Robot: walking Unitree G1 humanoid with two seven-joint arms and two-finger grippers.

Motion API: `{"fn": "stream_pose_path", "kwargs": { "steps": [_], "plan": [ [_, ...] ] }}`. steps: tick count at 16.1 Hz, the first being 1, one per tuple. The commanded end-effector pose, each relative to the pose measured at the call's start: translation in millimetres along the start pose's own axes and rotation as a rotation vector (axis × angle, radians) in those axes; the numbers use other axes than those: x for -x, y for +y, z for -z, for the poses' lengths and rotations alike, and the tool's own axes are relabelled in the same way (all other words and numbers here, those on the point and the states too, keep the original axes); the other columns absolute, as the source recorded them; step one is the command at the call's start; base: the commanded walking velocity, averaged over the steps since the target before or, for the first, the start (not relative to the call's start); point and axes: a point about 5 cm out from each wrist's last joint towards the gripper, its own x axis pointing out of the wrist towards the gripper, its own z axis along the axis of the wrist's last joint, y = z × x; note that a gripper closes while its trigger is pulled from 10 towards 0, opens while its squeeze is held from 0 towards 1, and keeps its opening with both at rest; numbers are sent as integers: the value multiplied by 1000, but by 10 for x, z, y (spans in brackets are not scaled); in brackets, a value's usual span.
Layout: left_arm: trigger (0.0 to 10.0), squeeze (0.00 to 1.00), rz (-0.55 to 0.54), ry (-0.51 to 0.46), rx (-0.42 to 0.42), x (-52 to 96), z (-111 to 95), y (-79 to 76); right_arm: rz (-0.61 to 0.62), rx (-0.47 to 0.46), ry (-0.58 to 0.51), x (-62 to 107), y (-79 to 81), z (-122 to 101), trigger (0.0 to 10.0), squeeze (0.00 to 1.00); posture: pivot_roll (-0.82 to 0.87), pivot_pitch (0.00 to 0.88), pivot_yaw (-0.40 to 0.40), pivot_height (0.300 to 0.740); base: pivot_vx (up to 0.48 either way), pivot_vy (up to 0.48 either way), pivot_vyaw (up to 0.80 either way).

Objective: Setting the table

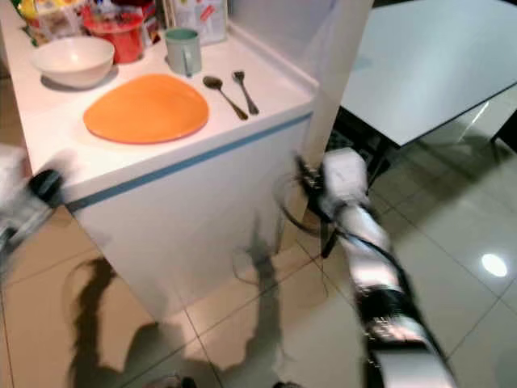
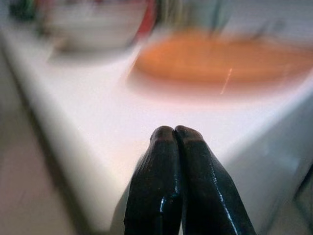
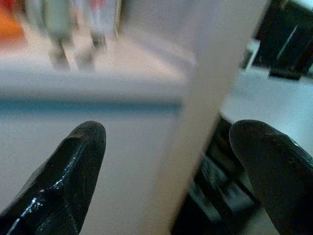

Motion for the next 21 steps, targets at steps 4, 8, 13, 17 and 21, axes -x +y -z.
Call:
{"fn": "stream_pose_path", "kwargs": {
  "steps": [4,8,13,17,21],
  "plan": [
    [10000,0,56,-102,29,70,-223,-54,26,6,69,151,-131,184,10000,0,130,63,-32,740,0,0,0],
    [10000,0,38,-269,45,-86,-540,-188,11,3,-22,46,-31,7,10000,0,126,46,-41,740,0,0,0],
    [10000,0,50,-229,14,-204,-468,-324,14,-8,-26,7,39,-5,10000,0,117,45,-38,740,0,0,0],
    [10000,0,69,-185,-39,-270,-405,-414,-5,-17,-35,-3,136,-16,10000,0,117,55,-29,740,480,0,0],
    [10000,0,63,-222,-47,-301,-492,-445,-14,-4,-35,11,155,1,10000,0,119,57,-28,740,471,0,0]
  ]
}}
